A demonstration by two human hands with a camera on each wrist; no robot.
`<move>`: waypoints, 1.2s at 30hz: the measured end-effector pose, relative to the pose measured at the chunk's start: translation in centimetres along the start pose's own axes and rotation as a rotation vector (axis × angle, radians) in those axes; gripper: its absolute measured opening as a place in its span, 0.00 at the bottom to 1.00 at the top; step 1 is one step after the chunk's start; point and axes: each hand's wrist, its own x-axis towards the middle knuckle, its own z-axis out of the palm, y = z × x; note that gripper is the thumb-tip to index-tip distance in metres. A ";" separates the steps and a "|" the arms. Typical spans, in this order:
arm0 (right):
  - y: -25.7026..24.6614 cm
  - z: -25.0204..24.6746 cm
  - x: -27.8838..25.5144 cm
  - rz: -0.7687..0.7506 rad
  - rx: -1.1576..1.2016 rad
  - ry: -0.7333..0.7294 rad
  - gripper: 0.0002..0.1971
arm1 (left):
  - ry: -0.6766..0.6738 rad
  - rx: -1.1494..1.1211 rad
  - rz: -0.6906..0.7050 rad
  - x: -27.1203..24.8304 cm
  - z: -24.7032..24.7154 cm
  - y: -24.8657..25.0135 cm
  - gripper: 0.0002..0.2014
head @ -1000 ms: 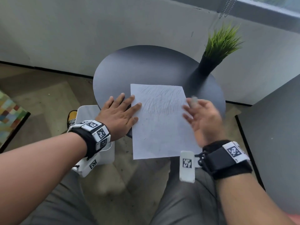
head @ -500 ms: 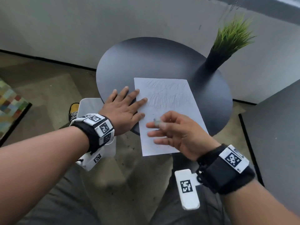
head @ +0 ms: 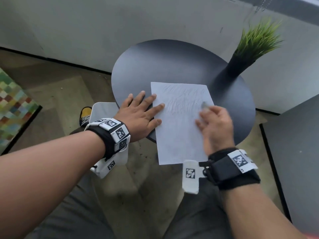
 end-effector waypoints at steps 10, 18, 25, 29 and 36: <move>-3.7 -2.7 1.9 -0.161 -0.640 -0.390 0.07 | -0.193 0.011 0.036 0.2 -1.5 1.0 0.56; -3.0 0.7 3.7 -0.377 -1.473 -0.734 0.06 | -0.282 0.068 0.025 1.1 -2.4 2.4 0.64; -2.0 1.9 1.4 -0.622 -1.579 -0.990 0.06 | -0.318 0.078 0.043 1.3 -3.4 2.9 0.64; -2.4 2.2 3.1 -0.644 -1.659 -0.811 0.05 | -0.323 0.095 0.055 1.2 -3.4 2.9 0.65; -1.5 2.5 0.8 -0.648 -1.620 -1.094 0.05 | -0.327 0.088 0.050 1.2 -3.4 2.8 0.64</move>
